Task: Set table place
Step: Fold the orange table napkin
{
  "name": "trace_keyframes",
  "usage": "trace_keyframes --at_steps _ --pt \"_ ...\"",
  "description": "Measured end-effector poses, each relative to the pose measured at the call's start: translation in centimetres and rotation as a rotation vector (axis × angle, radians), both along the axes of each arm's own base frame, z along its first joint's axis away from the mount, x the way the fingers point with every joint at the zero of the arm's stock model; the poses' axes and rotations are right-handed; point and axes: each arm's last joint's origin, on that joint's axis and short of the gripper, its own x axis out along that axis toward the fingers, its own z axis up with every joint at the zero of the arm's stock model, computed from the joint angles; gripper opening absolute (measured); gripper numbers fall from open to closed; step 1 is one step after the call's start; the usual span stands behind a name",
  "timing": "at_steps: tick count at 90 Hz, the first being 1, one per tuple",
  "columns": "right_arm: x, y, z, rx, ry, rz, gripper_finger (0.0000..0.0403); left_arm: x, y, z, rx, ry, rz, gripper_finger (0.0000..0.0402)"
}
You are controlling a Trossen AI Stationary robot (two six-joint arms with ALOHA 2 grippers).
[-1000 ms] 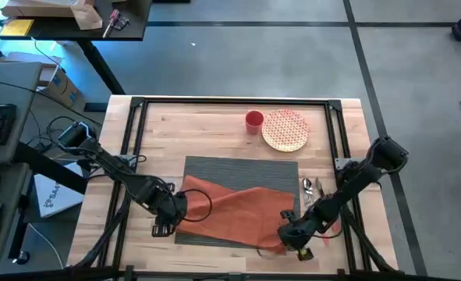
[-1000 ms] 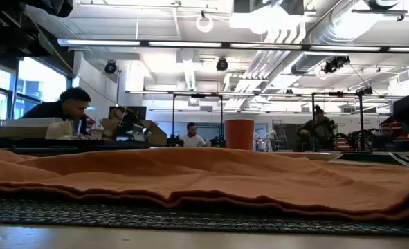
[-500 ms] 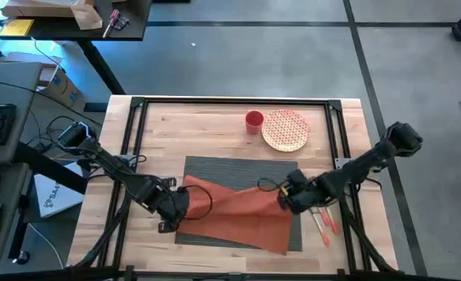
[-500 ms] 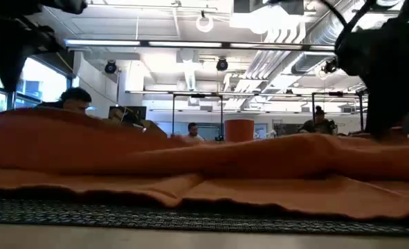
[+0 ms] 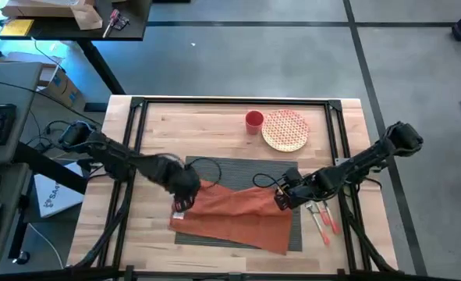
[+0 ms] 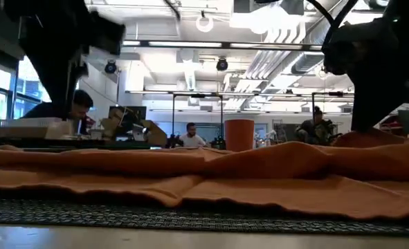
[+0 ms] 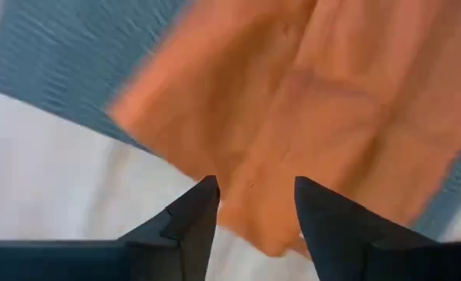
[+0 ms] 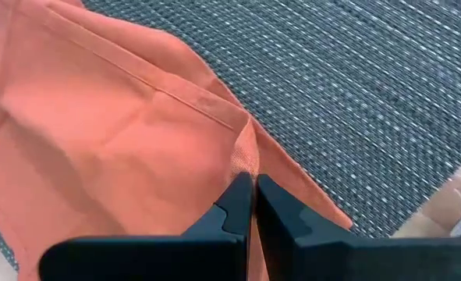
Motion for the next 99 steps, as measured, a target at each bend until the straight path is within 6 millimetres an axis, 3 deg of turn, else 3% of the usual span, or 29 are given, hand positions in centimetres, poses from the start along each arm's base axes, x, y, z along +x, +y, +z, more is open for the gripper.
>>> trace_keyframes --at_steps 15,30,45,66,80,99 --pt "0.1 0.1 0.1 0.001 -0.014 0.015 0.0000 -1.8 1.9 -3.1 -0.106 0.153 0.111 0.0175" --pt "0.3 0.1 0.1 0.000 -0.031 0.029 0.0000 -2.6 1.9 -4.9 -0.264 0.184 0.176 0.0165" --pt "0.4 0.1 0.2 -0.009 -0.041 0.024 0.0000 -2.8 1.9 -5.7 -0.274 0.167 0.228 0.0134" --pt "0.4 0.1 0.2 -0.009 -0.044 0.026 0.0000 -1.5 1.7 -4.7 -0.282 0.073 0.161 0.0012" --pt "0.2 0.2 1.0 0.004 -0.078 0.082 0.0000 -0.9 1.2 -3.5 -0.366 0.049 0.106 0.0002" --pt "-0.6 0.1 3.2 0.066 -0.149 0.284 0.0000 -1.0 -0.1 0.3 -0.443 -0.086 -0.006 0.0000"
